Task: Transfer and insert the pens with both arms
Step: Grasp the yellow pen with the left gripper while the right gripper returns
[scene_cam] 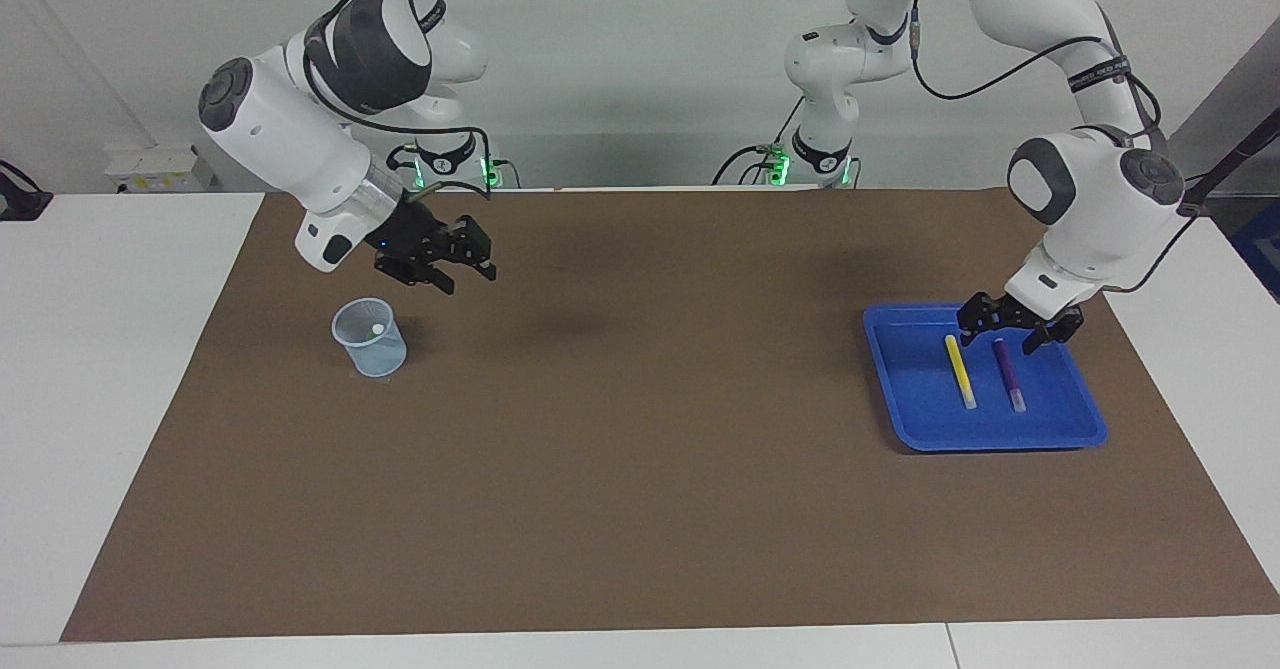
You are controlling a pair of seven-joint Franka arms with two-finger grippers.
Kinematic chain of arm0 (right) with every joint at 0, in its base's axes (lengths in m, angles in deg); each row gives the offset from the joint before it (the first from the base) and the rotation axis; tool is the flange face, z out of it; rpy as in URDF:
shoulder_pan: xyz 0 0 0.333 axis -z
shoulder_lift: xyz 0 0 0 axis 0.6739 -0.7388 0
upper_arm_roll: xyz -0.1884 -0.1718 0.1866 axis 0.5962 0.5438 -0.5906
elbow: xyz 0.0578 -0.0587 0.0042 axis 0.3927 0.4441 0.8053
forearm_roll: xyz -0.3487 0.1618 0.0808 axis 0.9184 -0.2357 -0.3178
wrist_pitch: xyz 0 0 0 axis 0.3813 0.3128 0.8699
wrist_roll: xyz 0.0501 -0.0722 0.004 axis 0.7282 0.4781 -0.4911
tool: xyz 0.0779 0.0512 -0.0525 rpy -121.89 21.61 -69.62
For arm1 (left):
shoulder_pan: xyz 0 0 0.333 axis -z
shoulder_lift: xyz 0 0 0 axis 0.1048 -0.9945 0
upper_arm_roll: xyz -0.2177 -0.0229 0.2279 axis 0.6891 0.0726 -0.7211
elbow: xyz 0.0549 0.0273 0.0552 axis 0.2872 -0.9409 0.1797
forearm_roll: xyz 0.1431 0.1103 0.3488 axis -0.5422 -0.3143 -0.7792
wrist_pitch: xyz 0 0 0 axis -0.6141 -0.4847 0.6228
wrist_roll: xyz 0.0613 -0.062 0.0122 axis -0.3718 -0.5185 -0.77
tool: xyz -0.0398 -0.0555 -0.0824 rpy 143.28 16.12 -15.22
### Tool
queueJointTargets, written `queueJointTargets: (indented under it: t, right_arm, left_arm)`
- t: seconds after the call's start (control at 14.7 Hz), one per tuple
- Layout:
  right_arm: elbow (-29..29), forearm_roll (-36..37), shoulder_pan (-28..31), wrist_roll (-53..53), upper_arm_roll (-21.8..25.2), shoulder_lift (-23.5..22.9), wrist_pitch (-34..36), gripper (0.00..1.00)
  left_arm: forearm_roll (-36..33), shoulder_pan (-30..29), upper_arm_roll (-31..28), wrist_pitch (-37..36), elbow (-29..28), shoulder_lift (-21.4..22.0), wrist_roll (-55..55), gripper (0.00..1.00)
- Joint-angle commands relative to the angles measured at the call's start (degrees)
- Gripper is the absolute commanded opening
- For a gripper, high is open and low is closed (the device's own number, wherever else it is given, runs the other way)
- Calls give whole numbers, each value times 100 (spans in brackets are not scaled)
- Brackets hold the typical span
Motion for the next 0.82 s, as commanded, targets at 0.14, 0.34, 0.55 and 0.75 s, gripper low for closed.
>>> queueJointTargets:
  t: [0.14, 0.34, 0.55, 0.75]
  right_arm:
    - [78, -493, 52, 1793, -700, 73, -1019, 75]
    - [104, -714, 26, 3122, -1166, 29, -1846, 77]
    - [305, -740, -545, 4053, -1203, 47, -2671, 77]
    - [499, -740, -1019, 4680, -1203, 55, -3411, 77]
  left_arm:
    - [-94, 18, 33, 400, -35, -269, 55, 100]
    - [-103, 27, 33, 496, -43, -436, 72, 98]
    - [-94, -8, 42, 987, -429, -480, 72, 95]
    - [-94, -35, 33, 1050, -509, -516, 72, 95]
